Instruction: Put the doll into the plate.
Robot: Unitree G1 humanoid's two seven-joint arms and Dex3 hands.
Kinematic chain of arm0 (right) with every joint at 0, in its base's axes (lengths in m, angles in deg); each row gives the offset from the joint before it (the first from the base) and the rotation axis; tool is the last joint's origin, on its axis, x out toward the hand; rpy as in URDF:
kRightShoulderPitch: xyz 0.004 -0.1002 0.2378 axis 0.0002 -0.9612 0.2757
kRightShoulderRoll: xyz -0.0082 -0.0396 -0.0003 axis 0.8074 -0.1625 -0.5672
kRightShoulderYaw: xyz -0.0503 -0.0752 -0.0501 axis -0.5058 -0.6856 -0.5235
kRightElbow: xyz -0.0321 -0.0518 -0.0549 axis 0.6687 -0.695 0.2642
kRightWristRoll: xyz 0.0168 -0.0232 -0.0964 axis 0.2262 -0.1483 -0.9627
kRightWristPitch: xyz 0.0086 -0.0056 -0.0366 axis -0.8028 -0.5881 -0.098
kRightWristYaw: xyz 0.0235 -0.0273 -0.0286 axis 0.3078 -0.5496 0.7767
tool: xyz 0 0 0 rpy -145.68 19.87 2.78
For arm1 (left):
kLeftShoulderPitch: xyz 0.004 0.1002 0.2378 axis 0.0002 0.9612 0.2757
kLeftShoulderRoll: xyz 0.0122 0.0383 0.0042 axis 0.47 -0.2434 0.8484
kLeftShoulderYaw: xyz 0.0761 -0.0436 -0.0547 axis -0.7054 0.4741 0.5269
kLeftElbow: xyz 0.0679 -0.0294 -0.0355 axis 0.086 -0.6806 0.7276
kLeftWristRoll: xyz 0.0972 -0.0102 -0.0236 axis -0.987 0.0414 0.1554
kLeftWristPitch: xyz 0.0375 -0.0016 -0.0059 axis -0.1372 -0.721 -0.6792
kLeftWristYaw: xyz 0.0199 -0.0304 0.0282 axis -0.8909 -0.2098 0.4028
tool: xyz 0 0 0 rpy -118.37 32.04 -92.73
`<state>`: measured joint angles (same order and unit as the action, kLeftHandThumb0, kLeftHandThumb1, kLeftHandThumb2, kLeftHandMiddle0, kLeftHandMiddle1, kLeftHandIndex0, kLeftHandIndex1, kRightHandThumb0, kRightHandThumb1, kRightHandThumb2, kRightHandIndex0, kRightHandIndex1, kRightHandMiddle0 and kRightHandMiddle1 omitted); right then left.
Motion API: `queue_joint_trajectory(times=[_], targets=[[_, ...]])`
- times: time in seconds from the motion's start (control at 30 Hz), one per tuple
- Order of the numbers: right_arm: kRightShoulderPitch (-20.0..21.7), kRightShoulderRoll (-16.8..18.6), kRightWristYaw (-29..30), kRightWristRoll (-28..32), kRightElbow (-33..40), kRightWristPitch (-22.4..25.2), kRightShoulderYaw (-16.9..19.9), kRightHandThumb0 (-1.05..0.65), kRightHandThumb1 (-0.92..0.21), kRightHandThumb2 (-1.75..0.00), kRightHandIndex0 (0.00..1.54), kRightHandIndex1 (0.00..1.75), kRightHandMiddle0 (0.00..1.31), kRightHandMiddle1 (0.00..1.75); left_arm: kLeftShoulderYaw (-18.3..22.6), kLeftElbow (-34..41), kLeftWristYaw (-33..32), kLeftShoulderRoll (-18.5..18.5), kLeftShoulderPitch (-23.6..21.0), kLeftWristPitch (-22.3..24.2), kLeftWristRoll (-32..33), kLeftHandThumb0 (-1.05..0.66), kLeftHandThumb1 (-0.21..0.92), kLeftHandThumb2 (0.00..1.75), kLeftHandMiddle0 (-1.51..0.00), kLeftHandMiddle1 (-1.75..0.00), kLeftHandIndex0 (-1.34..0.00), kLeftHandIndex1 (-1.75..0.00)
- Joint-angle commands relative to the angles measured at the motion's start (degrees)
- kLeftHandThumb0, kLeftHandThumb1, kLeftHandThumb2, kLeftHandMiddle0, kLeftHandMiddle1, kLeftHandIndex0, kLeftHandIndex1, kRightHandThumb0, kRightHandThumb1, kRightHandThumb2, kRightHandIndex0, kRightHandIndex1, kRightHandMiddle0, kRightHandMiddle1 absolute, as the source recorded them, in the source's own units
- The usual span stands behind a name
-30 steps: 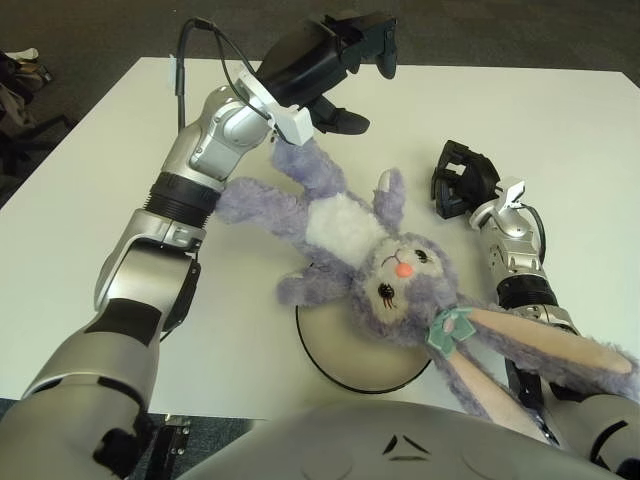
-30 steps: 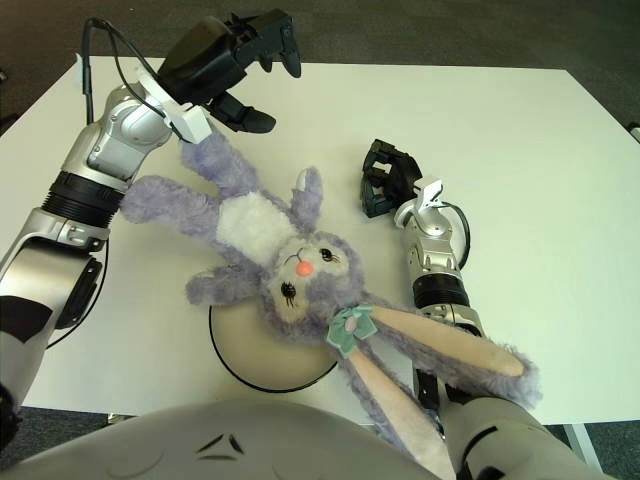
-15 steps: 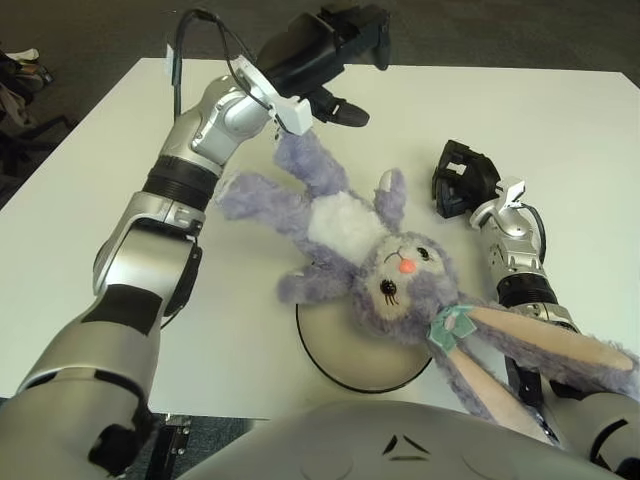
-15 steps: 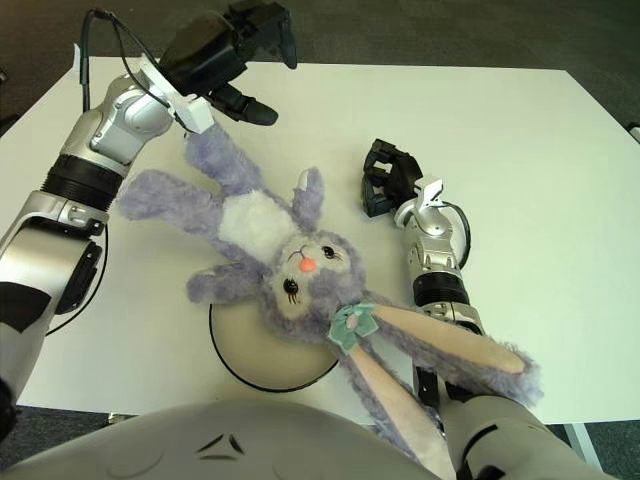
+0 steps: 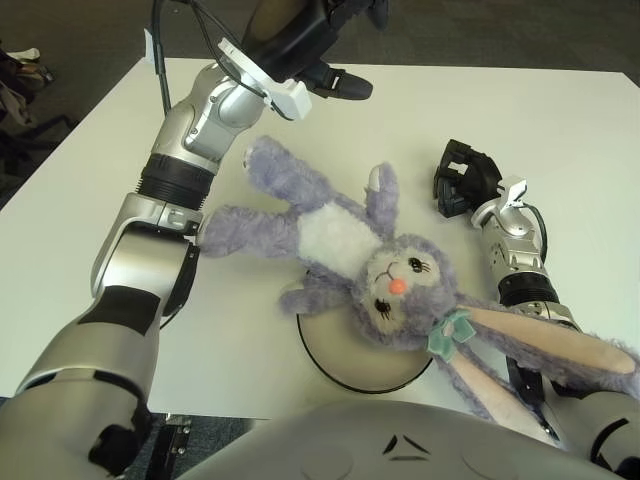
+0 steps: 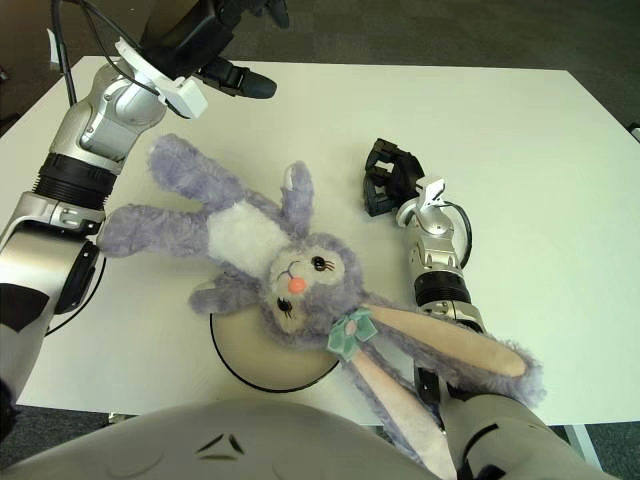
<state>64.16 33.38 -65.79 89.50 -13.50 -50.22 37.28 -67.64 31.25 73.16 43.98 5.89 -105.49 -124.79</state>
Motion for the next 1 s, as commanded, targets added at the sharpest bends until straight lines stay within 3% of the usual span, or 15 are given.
queue_joint_trajectory(times=[0.0,0.2,0.23,0.33,0.53,0.6,0.77,0.97], targets=[[-4.8,0.2,0.0,-1.4,-4.6,3.7,-0.7,-0.01,0.06,-1.75,0.89,1.74,0.67,1.75,0.6,1.3,1.4,1.3,1.4,1.5,0.7,-0.35,0.92,0.48,-0.48,-1.74,-0.23,-1.71],[-4.9,0.2,0.2,-1.6,-4.6,4.0,-0.8,-0.01,0.06,-1.75,0.89,1.74,0.67,1.75,1.3,2.7,2.4,2.7,2.0,1.6,1.7,-0.35,0.92,0.50,-0.47,-1.75,-0.20,-1.73],[-4.8,0.2,0.2,-1.6,-4.6,4.0,-0.8,-0.01,0.06,-1.75,0.89,1.75,0.67,1.75,1.4,2.8,2.6,2.9,2.0,1.5,1.9,-0.45,0.88,0.57,-0.46,-1.75,-0.15,-1.58],[-4.8,0.3,0.1,-1.5,-4.7,3.9,-0.8,-0.01,0.06,-1.75,0.89,1.75,0.67,1.75,1.8,2.7,4.0,4.8,1.9,-0.3,3.2,-0.59,0.82,0.69,-0.43,-1.75,-0.07,-1.36],[-4.7,0.2,0.2,-1.6,-5.0,3.5,-0.8,-0.01,0.06,-1.75,0.89,1.74,0.67,1.75,2.1,1.8,5.9,6.4,2.0,-2.2,5.8,-0.67,0.86,0.72,-0.20,-1.69,-0.01,-1.20],[-4.7,0.2,0.2,-1.6,-5.0,3.5,-0.9,-0.01,0.06,-1.75,0.89,1.74,0.67,1.75,2.2,1.6,5.9,6.7,1.9,-2.4,5.9,-0.68,0.87,0.72,-0.17,-1.66,0.00,-1.19],[-4.9,0.3,0.5,-1.6,-4.1,3.9,-0.9,-0.01,0.06,-1.75,0.89,1.74,0.67,1.75,2.2,1.2,4.7,7.0,1.5,1.2,2.6,-0.66,0.84,0.75,-0.15,-1.20,0.00,-1.25],[-5.6,0.7,0.6,-1.4,-2.5,3.8,-1.0,-0.01,0.06,-1.75,0.89,1.74,0.67,1.75,2.2,-0.1,3.0,6.2,2.5,4.1,1.5,-0.64,0.79,0.80,-0.19,-1.14,-0.01,-1.34]])
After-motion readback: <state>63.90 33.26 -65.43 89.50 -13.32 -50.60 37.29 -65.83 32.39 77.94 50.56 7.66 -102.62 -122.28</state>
